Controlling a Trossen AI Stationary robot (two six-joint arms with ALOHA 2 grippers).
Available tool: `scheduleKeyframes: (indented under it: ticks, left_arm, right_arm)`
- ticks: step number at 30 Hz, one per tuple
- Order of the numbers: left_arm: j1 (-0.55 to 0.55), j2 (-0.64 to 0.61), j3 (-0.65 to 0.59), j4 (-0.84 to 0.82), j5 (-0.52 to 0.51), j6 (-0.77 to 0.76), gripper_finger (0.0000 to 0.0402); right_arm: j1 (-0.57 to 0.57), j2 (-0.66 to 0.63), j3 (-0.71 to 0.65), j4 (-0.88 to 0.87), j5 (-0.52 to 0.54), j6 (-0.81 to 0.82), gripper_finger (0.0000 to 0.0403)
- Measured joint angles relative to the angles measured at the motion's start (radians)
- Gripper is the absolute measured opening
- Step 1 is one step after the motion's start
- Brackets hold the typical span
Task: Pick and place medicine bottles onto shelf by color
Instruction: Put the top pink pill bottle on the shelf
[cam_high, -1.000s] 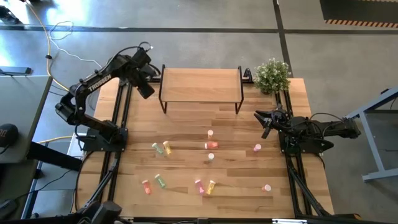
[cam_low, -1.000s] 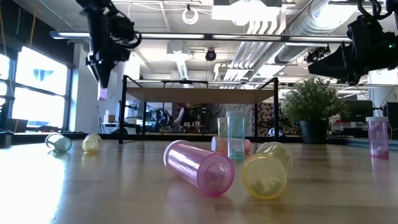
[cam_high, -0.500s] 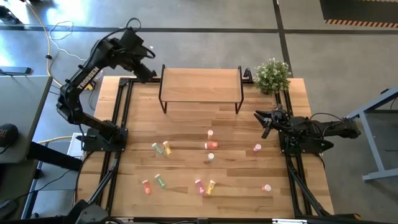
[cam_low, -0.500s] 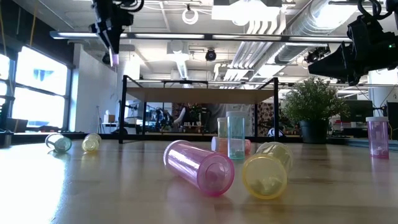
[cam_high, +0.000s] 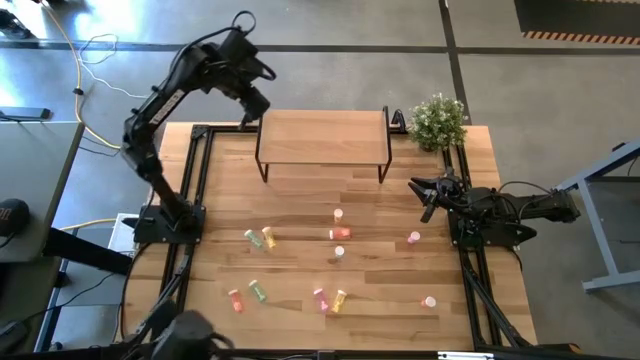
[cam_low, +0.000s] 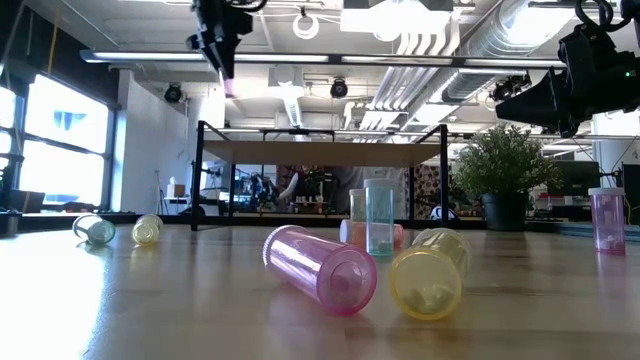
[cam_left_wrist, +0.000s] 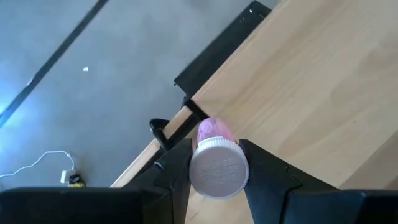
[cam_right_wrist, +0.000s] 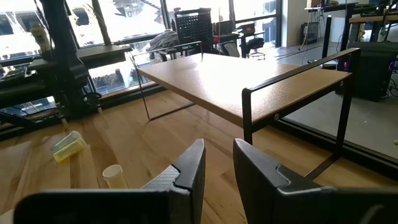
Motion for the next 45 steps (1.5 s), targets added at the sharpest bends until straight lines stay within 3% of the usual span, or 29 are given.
scheduleKeyframes:
  ticks: [10, 39, 45]
  left_arm:
    - [-0.037, 0.184, 0.145, -0.046, 0.051, 0.015, 0.0115]
    - [-0.044, 0.365, 0.144, -0.072, 0.094, -0.037, 0.0115]
    - [-0.044, 0.365, 0.121, -0.069, 0.075, -0.045, 0.0115]
  right_arm:
    - [0.000, 0.000, 0.000, 0.000, 0.000, 0.000, 0.0073]
    - [0.000, 0.000, 0.000, 0.001, 0.000, 0.000, 0.0073]
    - [0.000, 0.000, 0.000, 0.001, 0.000, 0.098, 0.0073]
